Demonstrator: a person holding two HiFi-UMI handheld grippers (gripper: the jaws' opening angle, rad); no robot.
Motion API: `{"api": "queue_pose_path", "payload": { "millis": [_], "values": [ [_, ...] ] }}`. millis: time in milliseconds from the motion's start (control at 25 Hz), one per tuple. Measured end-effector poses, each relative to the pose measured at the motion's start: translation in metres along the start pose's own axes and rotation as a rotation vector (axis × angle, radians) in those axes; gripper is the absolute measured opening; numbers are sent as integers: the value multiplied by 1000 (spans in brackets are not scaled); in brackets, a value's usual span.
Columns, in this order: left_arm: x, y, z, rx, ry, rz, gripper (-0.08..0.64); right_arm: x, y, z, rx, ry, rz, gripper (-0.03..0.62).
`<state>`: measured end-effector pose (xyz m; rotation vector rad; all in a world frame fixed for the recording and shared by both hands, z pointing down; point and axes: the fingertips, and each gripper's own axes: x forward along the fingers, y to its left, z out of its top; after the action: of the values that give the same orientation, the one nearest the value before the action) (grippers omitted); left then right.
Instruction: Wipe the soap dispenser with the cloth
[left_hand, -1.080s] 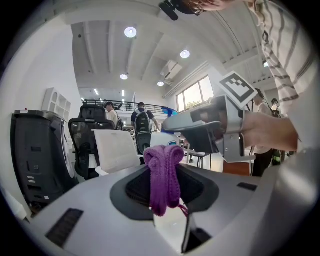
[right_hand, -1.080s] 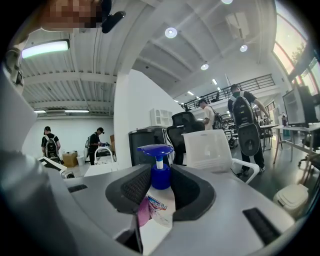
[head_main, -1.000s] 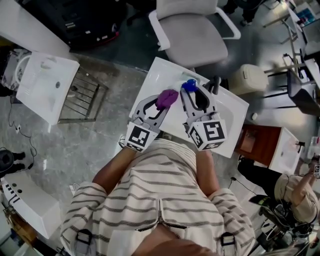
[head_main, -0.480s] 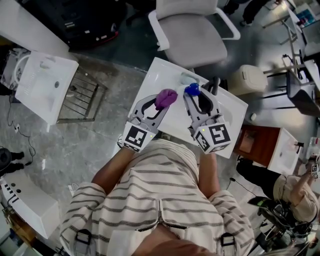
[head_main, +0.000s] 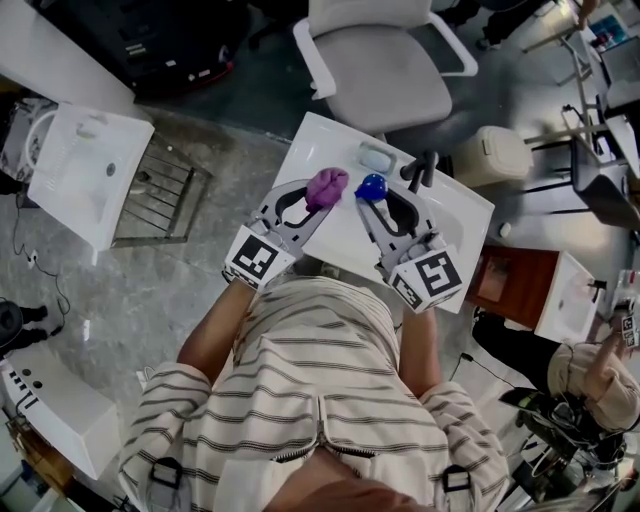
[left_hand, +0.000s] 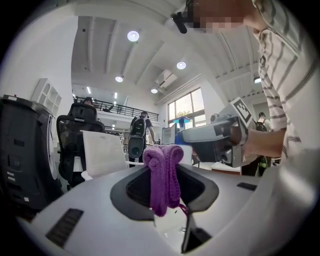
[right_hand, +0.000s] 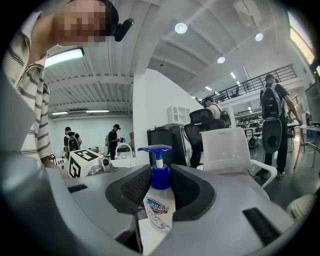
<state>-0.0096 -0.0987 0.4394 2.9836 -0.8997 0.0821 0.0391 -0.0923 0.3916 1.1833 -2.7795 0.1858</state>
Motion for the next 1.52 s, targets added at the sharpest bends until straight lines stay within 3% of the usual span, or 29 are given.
{"api": "queue_pose_path", "payload": {
  "millis": [680, 1040, 1520],
  "values": [
    [-1, -18, 9, -16, -56, -341, 117, -15, 22, 5, -37, -22, 158, 130],
    [1, -21, 6, -16, -43, -408, 116, -16, 40, 7, -60, -17, 233, 130],
    [8, -21, 0, -38, -35, -472, 115, -15, 53, 15, -5, -57, 374, 130]
  ]
}}
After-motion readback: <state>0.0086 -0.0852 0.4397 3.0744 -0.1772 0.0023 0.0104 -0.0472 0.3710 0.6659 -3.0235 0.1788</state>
